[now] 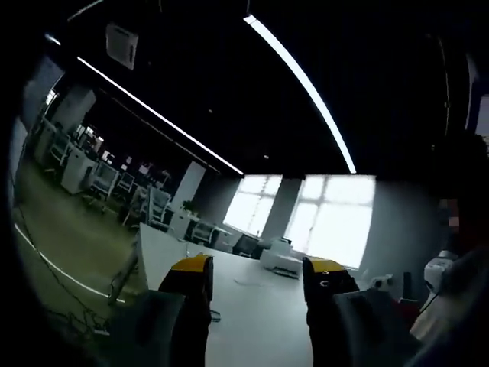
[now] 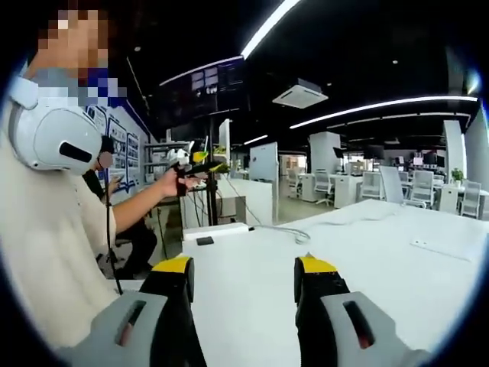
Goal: Pick up the power strip scattered on the table, fix it on the side mounting bracket of the table, and press the switch
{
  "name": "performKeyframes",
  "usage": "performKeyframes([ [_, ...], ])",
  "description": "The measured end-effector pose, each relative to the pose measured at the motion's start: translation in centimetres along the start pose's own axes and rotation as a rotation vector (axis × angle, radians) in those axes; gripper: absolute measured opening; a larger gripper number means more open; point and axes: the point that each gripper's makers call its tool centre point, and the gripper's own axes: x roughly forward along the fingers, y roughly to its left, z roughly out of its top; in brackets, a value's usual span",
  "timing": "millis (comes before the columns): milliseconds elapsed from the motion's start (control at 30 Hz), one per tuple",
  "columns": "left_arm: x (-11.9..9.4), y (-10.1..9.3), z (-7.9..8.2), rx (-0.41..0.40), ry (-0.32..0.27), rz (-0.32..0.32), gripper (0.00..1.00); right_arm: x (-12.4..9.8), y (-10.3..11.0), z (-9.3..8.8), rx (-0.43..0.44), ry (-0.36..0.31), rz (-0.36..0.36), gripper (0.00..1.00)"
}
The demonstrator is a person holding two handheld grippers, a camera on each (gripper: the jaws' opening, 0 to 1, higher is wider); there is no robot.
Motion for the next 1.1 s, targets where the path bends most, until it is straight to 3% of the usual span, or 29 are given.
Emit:
performKeyframes([
  [133,-0.7,-1.0,-0.2,0.021,-0.006,0.009,0.53,-1.2,-0.1,-0.1,-0.006,-0.006,-0.028,0.49],
  [367,-1.7,-3.3,-1.7,0.145,0.001,0.087,0.59,-4.3,-1.0,-0.1,-0.017,-0.038,-0.134,0.5],
  [567,-1.8,-5.2,-2.3,0.129,-0.011,0.062,0.63,-6.6,-1.7,-0.4,-0.03,-0.055,-0.203,0.5],
  [733,-1.7,-6.9,-3.7,0.175,0.005,0.057,0.64,-9.2,-2.4,-0.5,-0.029,-0.08,-0.282,0.5],
  [867,-1.7,-7.8,-4.4,0.207,-0.022,0.062,0.65,-10.7,-2.7,-0.4,-0.038,-0.096,-0.331,0.5],
  [1100,-1.7,-8.8,-6.3,0.264,-0.014,0.085,0.66,-12.8,-3.4,-0.2,-0.055,-0.105,-0.412,0.5],
])
